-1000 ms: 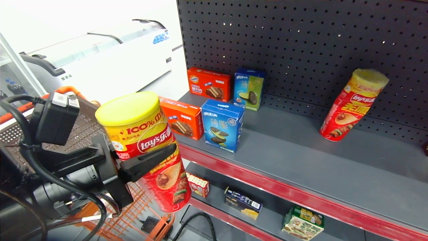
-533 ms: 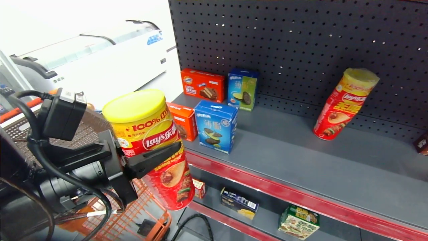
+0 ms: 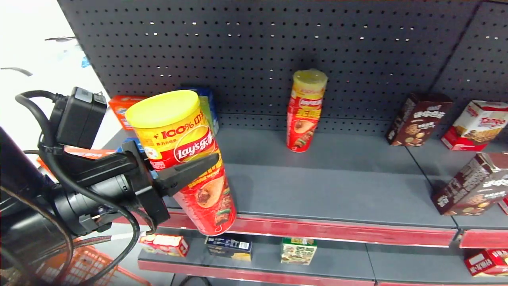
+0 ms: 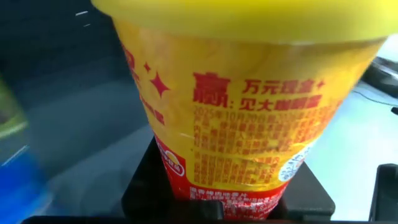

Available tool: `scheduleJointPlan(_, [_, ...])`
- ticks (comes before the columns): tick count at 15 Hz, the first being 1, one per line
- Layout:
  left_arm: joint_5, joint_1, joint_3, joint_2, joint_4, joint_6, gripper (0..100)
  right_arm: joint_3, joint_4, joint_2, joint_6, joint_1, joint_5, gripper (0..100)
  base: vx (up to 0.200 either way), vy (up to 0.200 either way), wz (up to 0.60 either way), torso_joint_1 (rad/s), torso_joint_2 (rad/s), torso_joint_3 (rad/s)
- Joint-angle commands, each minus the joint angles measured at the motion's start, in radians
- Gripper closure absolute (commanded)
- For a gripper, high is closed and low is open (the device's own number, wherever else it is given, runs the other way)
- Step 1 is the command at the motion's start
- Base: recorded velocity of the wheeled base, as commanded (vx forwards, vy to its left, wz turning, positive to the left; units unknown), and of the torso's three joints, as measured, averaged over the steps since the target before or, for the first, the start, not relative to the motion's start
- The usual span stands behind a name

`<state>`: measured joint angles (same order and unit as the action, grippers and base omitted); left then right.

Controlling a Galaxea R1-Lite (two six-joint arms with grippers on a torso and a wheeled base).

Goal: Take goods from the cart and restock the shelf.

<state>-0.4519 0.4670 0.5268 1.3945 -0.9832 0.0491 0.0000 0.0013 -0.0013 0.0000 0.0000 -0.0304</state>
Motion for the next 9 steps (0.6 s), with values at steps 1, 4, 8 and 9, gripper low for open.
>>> scheduleJointPlan(1, [0.001,-0.001,0.005,0.009,0.0,0.001,100,0.0,0.0,0.001,0.0,0.0,0.0,0,0.0,0.0,0.0,0.0,0.0,0.0])
scheduleJointPlan(4, [-0.001,-0.004,0.005,0.009,0.0,0.001,100,0.0,0.0,0.001,0.0,0.0,0.0,0,0.0,0.0,0.0,0.0,0.0,0.0])
scheduleJointPlan(8, [-0.001,-0.004,0.005,0.018,-0.002,0.001,100,0.0,0.0,0.001,0.0,0.0,0.0,0,0.0,0.0,0.0,0.0,0.0,0.0])
scheduleJointPlan(9, [-0.002,0.002,0.007,0.029,-0.009,0.0,100,0.0,0.0,0.001,0.0,0.0,0.0,0,0.0,0.0,0.0,0.0,0.0,0.0])
